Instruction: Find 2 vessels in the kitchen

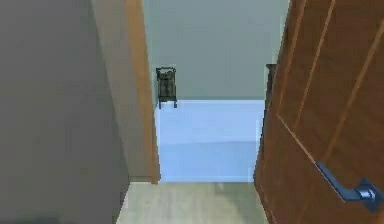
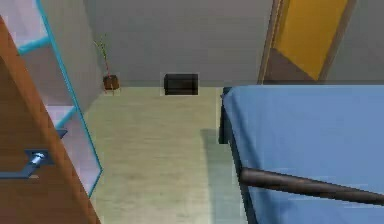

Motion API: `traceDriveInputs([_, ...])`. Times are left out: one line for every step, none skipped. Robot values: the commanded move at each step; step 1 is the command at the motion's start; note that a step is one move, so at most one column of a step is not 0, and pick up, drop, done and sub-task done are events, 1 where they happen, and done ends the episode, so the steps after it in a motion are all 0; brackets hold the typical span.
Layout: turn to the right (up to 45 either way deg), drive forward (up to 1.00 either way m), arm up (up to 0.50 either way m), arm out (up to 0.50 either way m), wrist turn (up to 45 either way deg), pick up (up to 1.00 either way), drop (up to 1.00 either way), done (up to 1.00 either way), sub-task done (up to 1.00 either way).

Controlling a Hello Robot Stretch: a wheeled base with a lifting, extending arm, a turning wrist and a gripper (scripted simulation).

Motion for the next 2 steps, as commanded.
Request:
traceDriveInputs([45.0,0.0,0.0,0.0,0.0,0.0,0.0,0.0,0.0])
traceDriveInputs([45.0,0.0,0.0,0.0,0.0,0.0,0.0,0.0,0.0])
